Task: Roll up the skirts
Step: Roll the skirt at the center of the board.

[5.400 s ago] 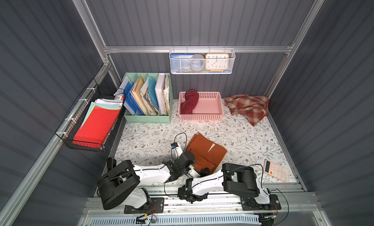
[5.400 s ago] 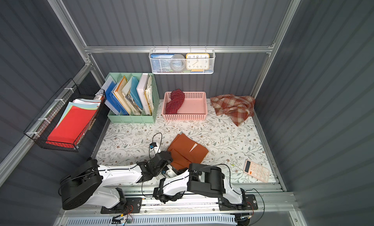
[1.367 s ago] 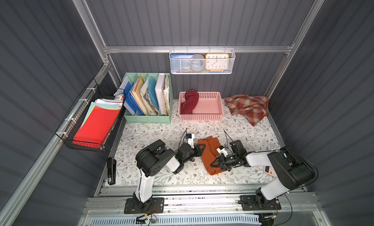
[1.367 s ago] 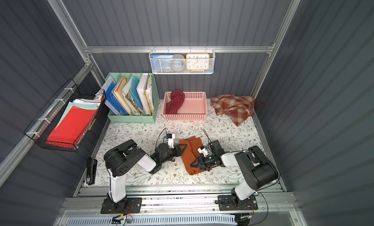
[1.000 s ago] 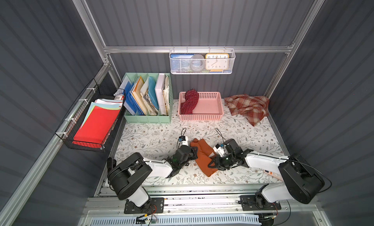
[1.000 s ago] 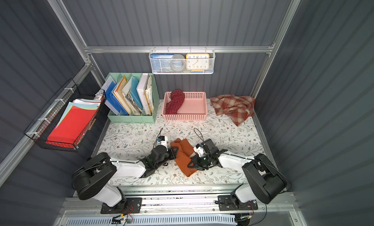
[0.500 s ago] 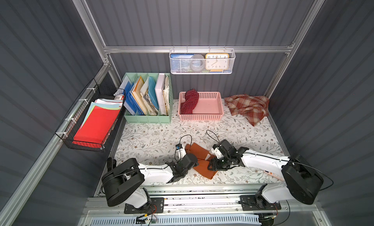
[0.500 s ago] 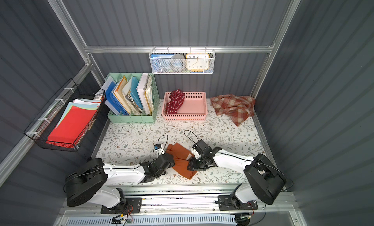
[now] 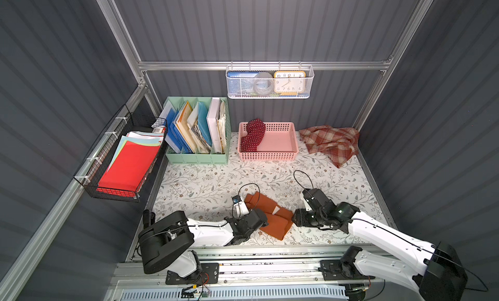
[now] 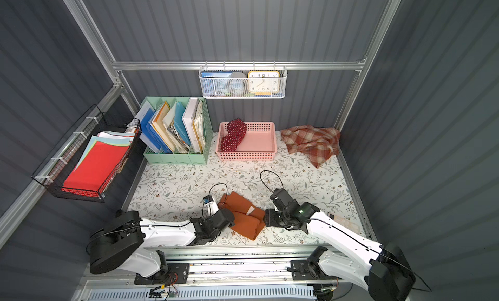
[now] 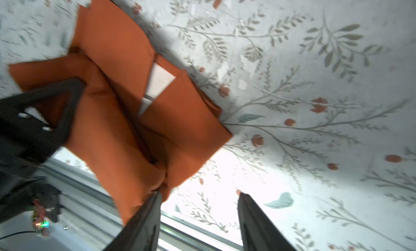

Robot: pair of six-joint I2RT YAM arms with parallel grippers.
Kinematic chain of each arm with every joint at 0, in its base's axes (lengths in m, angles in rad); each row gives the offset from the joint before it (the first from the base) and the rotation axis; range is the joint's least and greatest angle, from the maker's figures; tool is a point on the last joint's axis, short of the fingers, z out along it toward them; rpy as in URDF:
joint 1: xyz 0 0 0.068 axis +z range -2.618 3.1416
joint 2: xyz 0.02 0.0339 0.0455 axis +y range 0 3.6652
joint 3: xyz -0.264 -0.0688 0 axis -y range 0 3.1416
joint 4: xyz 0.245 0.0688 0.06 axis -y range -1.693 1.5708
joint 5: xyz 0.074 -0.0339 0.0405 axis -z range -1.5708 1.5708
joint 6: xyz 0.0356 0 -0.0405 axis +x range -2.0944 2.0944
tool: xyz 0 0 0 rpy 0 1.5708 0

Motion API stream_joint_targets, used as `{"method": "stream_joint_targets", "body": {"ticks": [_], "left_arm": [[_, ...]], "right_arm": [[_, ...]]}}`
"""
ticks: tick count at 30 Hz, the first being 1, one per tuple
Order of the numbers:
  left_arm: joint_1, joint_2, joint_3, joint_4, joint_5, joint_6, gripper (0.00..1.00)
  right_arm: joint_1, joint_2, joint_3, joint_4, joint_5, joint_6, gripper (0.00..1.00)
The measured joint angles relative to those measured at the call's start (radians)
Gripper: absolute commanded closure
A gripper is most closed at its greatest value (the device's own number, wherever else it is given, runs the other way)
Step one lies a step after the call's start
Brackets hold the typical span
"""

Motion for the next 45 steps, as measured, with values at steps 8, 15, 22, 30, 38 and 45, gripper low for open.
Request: {"method": "stream_joint_targets", "body": {"ticks": [8,15,22,30,38,45], "left_arm": [[-0.003,0.000,0.000,0.005,-0.010,0.008,1.00],[-0.003,0.006,0.003,-0.003,-0.042,0.001,1.00],[-0.003,0.056,0.055,-0.021,-0.077,0.011,1.00],[0.018,0.087,0.091,-0.017,-0.041,0.034,1.00],[0.045,0.083,0.094,-0.010,0.014,0.056,1.00],[0.064,0.082,0.092,0.008,0.051,0.067,1.00]], "right_arm": [[-0.008,0.290,0.013,0.095,-0.009,0.040,1.00],[-0.046,0.456,0.134,0.203,-0.029,0.002,1.00],[-0.051,0.333,0.161,0.069,0.111,-0.067,0.45],[0.319,-0.168,0.173,-0.136,0.311,-0.101,0.29],[0.857,0.175,0.322,-0.306,0.665,-0.085,0.16],[0.928,0.524,0.491,-0.444,0.880,-0.088,0.09]]}}
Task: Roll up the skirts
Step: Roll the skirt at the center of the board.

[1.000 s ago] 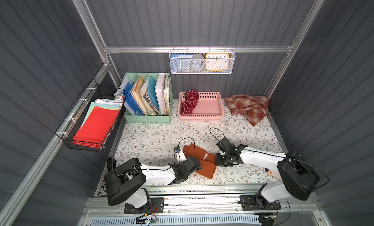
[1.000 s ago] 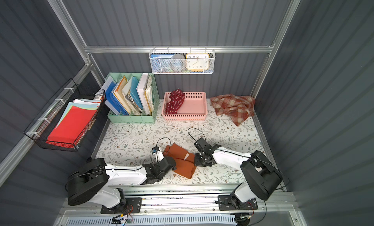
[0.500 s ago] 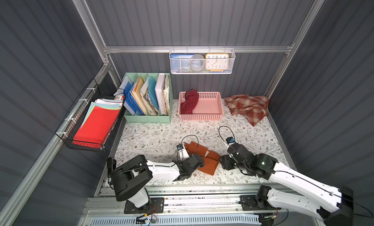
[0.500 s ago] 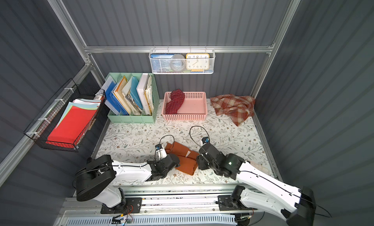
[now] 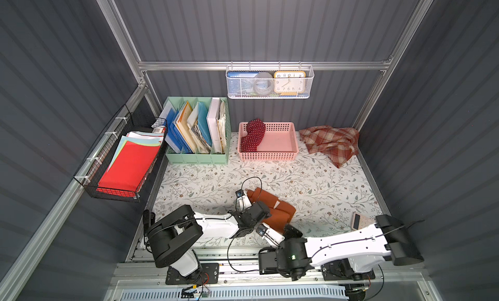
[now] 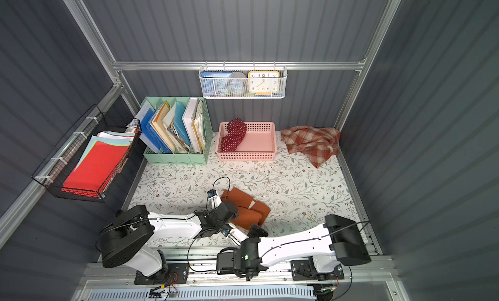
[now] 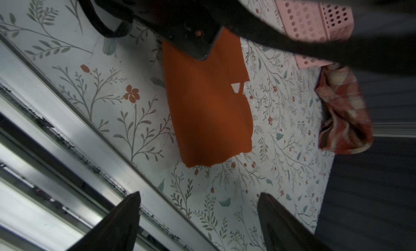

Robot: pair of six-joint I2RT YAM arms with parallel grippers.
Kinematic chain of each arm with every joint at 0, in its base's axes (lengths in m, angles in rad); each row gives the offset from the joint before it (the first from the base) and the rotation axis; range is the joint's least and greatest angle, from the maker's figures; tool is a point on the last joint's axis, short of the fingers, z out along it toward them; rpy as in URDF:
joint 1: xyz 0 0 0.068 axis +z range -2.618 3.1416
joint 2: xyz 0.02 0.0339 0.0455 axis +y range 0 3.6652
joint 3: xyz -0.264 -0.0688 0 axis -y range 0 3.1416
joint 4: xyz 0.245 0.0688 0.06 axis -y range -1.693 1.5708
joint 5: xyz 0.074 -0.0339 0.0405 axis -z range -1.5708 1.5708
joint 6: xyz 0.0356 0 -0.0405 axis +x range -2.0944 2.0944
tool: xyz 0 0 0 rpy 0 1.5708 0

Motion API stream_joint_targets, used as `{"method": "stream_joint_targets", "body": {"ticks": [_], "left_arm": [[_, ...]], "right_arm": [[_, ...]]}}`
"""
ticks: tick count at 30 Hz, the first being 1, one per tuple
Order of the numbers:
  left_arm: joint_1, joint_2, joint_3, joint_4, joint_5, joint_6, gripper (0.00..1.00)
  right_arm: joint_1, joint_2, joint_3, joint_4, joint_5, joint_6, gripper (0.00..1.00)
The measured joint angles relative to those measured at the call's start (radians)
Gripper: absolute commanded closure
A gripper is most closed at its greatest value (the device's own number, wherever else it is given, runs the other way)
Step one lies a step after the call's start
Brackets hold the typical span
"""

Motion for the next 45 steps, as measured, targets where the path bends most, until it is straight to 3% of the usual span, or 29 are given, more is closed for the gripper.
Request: {"method": "stream_joint_targets", "body": {"ticks": [4,9,22,30,33,38,45], "left_arm": [[0.010,-0.008,-0.010,0.016,0.019,0.006,1.00],[0.020,-0.020,-0.029,0.039,0.040,0.012,1.00],[0.030,-0.023,-0.045,0.083,0.068,0.011,1.00],[0.043,-0.023,-0.050,0.132,0.066,0.007,1.00],[0.049,-0.023,-0.053,0.138,0.063,0.007,1.00],[0.062,-0.032,-0.058,0.161,0.046,0.006,1.00],[0.078,-0.035,-0.068,0.199,0.022,0.003,1.00]], "right_arm": [[0.014,0.125,0.055,-0.010,0.046,-0.058,0.02],[0.011,0.245,0.077,-0.013,0.105,-0.105,0.01],[-0.097,0.565,0.247,-0.143,0.283,-0.013,0.01],[-0.141,0.631,0.278,-0.221,0.318,0.066,0.03],[-0.145,0.643,0.291,-0.228,0.324,0.080,0.11],[-0.164,0.644,0.298,-0.220,0.327,0.084,0.17],[-0.184,0.639,0.303,-0.177,0.327,0.059,0.18]]}}
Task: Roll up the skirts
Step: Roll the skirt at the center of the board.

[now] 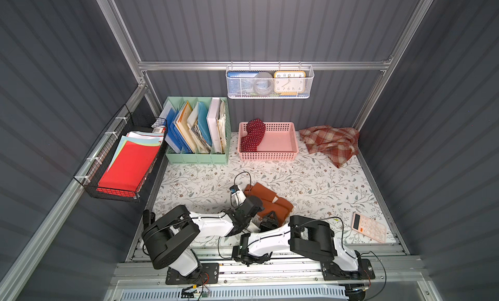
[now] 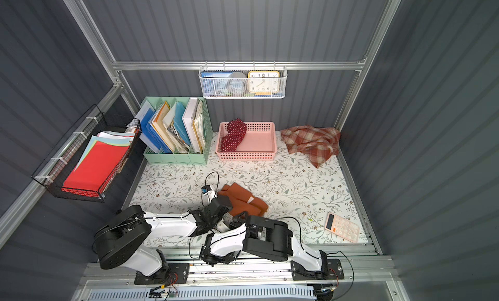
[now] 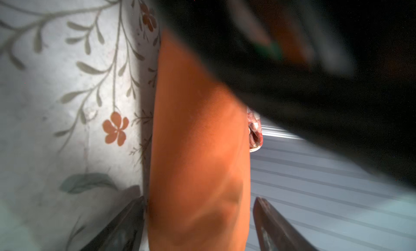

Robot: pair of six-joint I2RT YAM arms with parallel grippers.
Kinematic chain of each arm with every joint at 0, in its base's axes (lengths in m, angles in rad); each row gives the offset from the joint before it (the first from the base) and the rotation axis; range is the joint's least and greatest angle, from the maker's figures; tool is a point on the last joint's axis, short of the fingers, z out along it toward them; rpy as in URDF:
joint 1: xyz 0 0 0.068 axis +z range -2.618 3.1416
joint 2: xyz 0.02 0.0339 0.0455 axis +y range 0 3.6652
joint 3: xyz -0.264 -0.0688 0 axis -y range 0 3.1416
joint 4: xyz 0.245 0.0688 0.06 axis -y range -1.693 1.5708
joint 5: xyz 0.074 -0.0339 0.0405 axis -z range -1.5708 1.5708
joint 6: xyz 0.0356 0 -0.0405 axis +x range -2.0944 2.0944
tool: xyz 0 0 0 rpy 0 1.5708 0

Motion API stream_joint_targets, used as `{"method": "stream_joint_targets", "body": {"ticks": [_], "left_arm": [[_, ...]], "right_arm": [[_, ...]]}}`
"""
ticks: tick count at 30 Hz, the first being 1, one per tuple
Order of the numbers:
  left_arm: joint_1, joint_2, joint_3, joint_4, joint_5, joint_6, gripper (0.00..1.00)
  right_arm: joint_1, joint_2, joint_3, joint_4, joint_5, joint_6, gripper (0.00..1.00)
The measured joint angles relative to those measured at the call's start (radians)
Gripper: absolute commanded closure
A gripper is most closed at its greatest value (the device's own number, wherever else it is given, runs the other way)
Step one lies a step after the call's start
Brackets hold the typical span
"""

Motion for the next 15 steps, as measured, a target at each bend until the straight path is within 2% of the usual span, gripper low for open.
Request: {"method": "stream_joint_targets", "body": {"ticks": [6,10,15], "left_arm": [[0.000,-0.015,-0.015,0.006,0.005,-0.013,1.00],[-0.009,-0.033,-0.008,0.003,0.040,-0.022,1.00],[0.000,-0.034,-0.018,0.002,0.063,-0.039,1.00]], "right_arm": [[0.000,-0.060,-0.035,0.093,-0.064,-0.111,0.03],[0.000,-0.118,-0.059,0.107,-0.126,-0.135,0.01],[0.000,-0.074,0.000,0.037,-0.151,-0.091,0.01]]}}
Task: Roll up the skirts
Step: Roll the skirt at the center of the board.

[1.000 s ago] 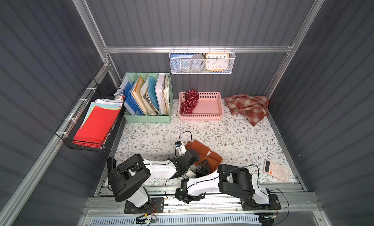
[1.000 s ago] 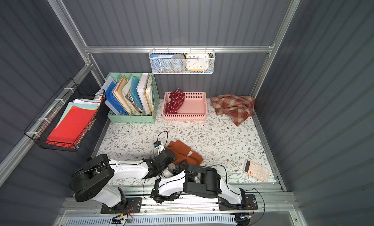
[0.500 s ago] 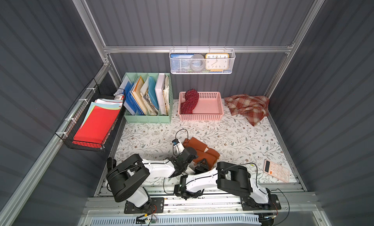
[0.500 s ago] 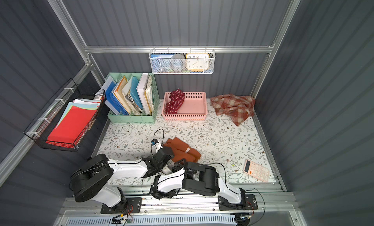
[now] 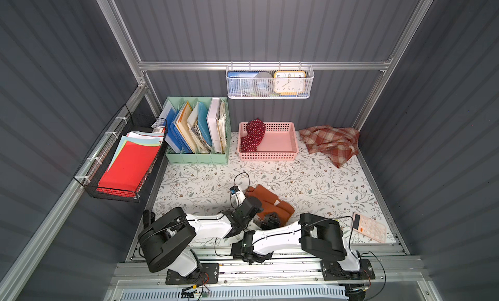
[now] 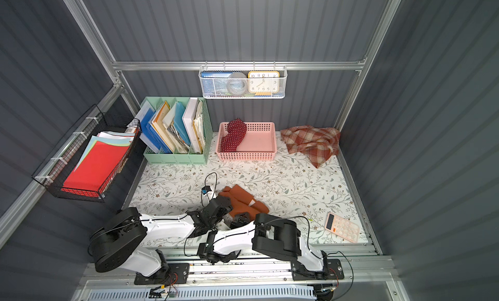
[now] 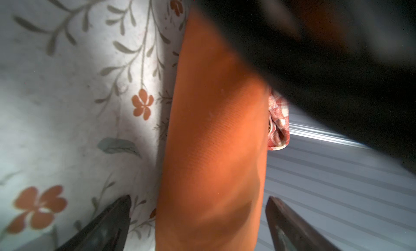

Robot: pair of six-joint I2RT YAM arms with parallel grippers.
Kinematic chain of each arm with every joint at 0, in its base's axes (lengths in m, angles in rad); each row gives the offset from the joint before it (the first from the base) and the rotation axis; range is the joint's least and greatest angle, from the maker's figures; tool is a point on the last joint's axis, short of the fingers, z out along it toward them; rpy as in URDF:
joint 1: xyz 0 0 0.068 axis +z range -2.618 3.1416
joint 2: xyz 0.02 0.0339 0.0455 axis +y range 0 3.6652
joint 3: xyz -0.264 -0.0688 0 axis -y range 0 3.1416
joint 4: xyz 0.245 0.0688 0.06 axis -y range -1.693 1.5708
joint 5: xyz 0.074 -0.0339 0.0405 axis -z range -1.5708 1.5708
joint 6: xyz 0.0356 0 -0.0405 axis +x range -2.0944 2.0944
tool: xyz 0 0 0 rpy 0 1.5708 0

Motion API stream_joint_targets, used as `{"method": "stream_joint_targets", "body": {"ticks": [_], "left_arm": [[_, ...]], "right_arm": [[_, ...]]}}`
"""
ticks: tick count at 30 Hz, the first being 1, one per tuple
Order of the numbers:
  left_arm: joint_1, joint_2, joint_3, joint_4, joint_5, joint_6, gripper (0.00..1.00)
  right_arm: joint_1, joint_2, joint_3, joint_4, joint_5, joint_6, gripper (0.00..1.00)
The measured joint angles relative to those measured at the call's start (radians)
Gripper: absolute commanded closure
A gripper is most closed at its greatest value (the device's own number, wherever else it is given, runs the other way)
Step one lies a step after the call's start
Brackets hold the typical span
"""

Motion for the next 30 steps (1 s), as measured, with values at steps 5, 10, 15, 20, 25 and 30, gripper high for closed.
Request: {"method": "stream_joint_targets", "body": {"ticks": [5,10,15,20,25,30], "left_arm": [[0.021,-0.017,-0.006,-0.014,-0.019,-0.009,1.00],[0.030,-0.035,-0.007,-0.016,-0.026,-0.010,1.00],[0.034,-0.041,-0.023,-0.001,-0.017,-0.021,1.00],[0.035,-0.052,-0.040,0.043,0.032,-0.053,1.00],[0.035,-0.052,-0.053,0.080,0.053,-0.072,1.00],[0.035,-0.052,-0.060,0.098,0.053,-0.082,1.00]], "right_arm": [[0.000,0.071,0.077,-0.085,0.037,0.098,0.01],[0.000,0.087,0.087,-0.103,0.080,0.149,0.01],[0.000,0.087,0.083,-0.075,0.080,0.134,0.01],[-0.001,0.039,0.011,-0.011,0.095,0.103,0.01],[-0.003,0.037,-0.012,-0.006,0.130,0.124,0.01],[-0.003,0.054,-0.012,-0.022,0.159,0.171,0.01]]}}
